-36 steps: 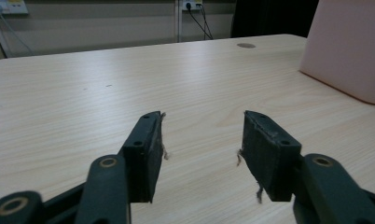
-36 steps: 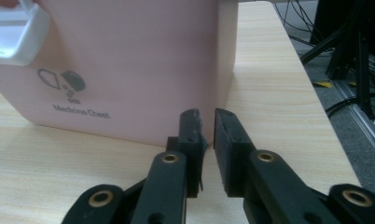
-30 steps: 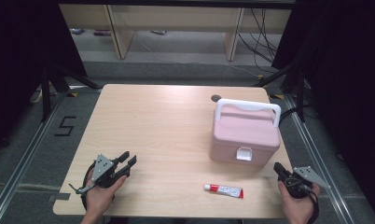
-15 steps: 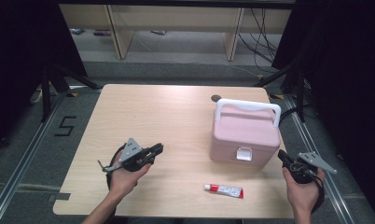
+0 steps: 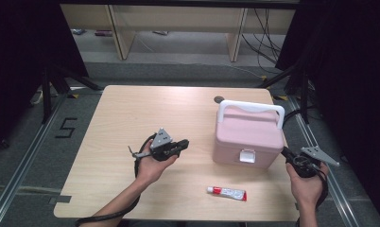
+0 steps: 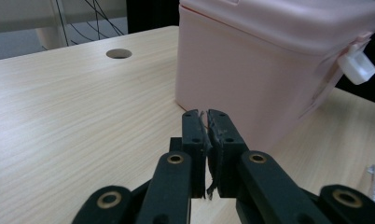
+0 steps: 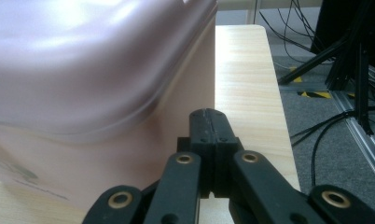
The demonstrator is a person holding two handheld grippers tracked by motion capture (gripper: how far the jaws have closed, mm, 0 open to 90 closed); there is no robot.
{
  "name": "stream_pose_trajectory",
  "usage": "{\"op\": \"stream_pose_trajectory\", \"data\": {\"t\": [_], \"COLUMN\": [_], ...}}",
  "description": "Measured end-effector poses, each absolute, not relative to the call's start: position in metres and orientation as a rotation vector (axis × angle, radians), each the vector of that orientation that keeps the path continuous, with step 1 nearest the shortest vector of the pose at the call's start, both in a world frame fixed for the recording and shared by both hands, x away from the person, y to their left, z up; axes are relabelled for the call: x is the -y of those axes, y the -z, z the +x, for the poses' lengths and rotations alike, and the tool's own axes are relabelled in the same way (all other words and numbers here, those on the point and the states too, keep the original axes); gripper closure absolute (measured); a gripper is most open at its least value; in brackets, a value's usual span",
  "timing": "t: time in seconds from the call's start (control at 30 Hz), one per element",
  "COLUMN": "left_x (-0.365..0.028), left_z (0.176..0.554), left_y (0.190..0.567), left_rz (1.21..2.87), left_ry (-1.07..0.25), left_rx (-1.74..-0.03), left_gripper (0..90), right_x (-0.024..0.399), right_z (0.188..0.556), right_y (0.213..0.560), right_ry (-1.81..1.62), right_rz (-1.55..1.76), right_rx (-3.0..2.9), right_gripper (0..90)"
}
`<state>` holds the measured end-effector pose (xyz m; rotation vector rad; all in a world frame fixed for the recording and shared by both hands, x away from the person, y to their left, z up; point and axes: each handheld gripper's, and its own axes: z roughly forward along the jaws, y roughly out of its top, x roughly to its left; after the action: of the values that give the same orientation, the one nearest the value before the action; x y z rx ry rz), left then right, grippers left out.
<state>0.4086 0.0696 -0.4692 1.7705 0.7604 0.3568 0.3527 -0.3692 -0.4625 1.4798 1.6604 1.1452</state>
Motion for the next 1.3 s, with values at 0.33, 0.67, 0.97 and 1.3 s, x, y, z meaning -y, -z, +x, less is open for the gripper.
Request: {"op": "stream_pose_trajectory", "data": {"t": [0.33,0.67,0.97,1.3], "left_x": [-0.037,0.012,0.008,-0.015], "left_z": [0.421,0.446,0.439,0.426], "left_y": [0.465,0.466,0.468,0.468], "left_rz": [1.784,1.851,1.881,1.898], "left_ry": [-0.375,-0.368,-0.417,-0.456], "left_rx": [-0.687,-0.679,-0.661,-0.649], "left_gripper": [89.1,89.5,89.6,89.6], "right_x": [0.366,0.364,0.362,0.343], "right_z": [0.357,0.364,0.370,0.371], "right_y": [0.462,0.460,0.458,0.457], "right_ry": [-1.157,-1.156,-1.122,-1.137], "right_rz": [1.480,1.460,1.428,1.381], "right_rx": [-1.696,-1.722,-1.757,-1.822], "right_gripper": [90.0,90.0,90.0,90.0]}}
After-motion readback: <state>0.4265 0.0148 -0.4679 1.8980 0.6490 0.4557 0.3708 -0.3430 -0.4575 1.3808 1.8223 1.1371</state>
